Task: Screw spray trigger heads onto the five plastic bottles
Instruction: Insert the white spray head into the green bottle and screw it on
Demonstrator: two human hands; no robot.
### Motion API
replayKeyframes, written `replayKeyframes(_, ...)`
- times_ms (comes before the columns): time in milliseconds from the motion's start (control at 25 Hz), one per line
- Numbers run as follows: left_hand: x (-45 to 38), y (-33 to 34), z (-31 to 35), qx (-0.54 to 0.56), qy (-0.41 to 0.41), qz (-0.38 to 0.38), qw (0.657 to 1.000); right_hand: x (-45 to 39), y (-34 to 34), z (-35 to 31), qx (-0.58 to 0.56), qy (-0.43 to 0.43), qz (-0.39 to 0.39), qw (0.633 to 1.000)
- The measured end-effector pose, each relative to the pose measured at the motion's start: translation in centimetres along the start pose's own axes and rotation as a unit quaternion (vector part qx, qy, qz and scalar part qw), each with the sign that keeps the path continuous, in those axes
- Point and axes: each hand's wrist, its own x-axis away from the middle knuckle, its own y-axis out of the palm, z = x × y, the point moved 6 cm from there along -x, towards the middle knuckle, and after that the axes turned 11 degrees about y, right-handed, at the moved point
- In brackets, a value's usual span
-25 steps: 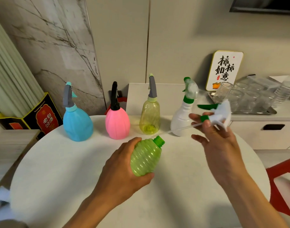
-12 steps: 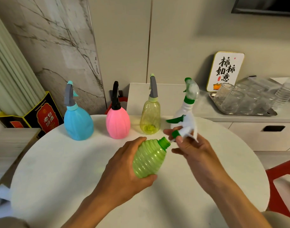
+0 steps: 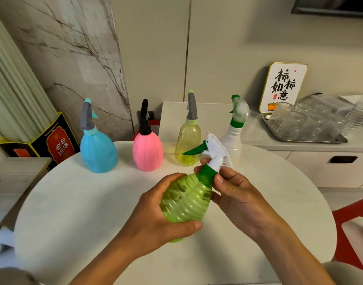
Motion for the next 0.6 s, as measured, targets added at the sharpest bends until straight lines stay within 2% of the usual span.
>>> replayKeyframes(120,0.0,0.8,-0.2,0.148,-0.047,-0.048,0.987,0.1,0.1,-0.4,-0.013,-0.003,-0.025,1.000)
replayKeyframes(280,0.6,1.6,-0.4,0.296,-0.102,-0.116,0.942,0.2,0.5,-0.4,-0.025,0.016,-0.068,0.997)
replayKeyframes(360,0.6,1.4,-0.4,0.288,-0.106,-0.118,0.944,0.3,0.4,-0.5,0.003,0.023,-0.067,0.998)
replayKeyframes(440,0.5,1.1,-0.3,0.238,-0.095,-0.099,0.961,0.3,0.3,-0.6,0.029,0.022,-0.047,0.998)
replayKeyframes(600,0.4,0.7,0.1,0.068,-0.046,-0.046,0.996,0.2,0.0,0.1,0.024,0.036,0.028,0.999)
